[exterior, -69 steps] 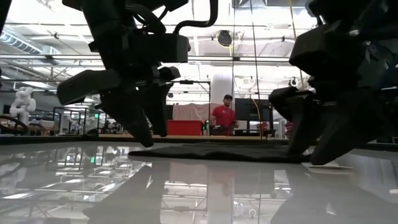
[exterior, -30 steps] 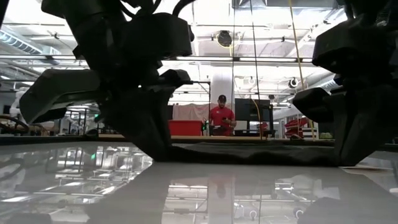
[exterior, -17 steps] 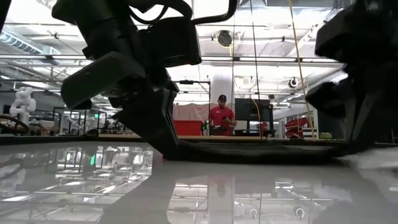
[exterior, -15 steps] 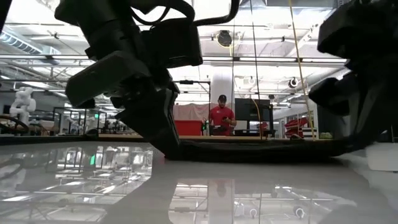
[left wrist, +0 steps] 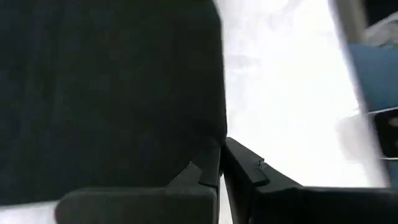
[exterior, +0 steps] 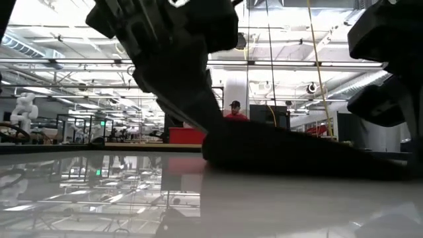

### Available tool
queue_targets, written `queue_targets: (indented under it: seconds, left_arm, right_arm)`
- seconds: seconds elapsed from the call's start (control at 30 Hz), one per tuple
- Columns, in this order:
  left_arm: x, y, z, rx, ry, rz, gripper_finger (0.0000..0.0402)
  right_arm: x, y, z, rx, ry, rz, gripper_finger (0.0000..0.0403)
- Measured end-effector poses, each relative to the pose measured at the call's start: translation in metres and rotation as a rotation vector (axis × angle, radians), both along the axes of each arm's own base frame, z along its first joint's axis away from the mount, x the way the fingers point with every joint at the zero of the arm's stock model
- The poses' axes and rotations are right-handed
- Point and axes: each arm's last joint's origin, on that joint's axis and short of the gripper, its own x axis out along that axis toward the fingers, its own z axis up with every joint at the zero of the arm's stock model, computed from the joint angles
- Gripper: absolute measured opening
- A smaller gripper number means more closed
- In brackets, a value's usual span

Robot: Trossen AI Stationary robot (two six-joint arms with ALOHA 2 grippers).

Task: Roll towel into tight, uniform cylinder
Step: Roll the black towel

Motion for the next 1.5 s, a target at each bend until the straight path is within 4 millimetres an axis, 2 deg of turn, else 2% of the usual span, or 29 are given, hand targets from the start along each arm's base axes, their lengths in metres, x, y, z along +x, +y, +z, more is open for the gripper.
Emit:
queue_targets:
  seconds: [0.43,0.53,0.67,0.8,0.9,1.1,1.3,1.5]
  left_arm:
    - [-0.001,0.01,-0.003,-0.02,0.086,0.116,0.0011]
    - [-0.003,0.011,-0.004,-0.013,0.107,0.138,0.0011]
    - [-0.002,0.011,-0.004,-0.019,0.105,0.144,0.0011]
    - [-0.002,0.011,-0.004,-0.012,0.101,0.152,0.0011]
    - [-0.002,0.011,-0.004,-0.005,0.097,0.159,0.0011]
    - [-0.002,0.011,-0.004,-0.003,0.097,0.159,0.0011]
    - [-0.002,0.011,-0.004,-0.001,0.096,0.159,0.0011]
    - [-0.002,0.011,-0.004,-0.002,0.095,0.159,0.0011]
  right_arm:
    - [-0.008,-0.003,-0.004,-0.007,0.111,-0.046,0.0012]
    - [-0.009,-0.003,-0.005,-0.01,0.125,-0.054,0.0038]
    - [-0.008,-0.004,-0.001,-0.023,0.093,-0.06,0.0092]
    - [-0.011,-0.003,0.008,-0.07,0.006,-0.031,0.0141]
    - [-0.015,0.004,0.011,-0.158,-0.073,0.011,0.0161]
    - [-0.024,0.019,0.006,-0.258,-0.124,0.049,0.0169]
    - [-0.019,0.03,-0.01,-0.263,-0.137,0.057,0.0169]
    - [-0.018,0.028,-0.024,-0.332,-0.106,-0.009,0.0169]
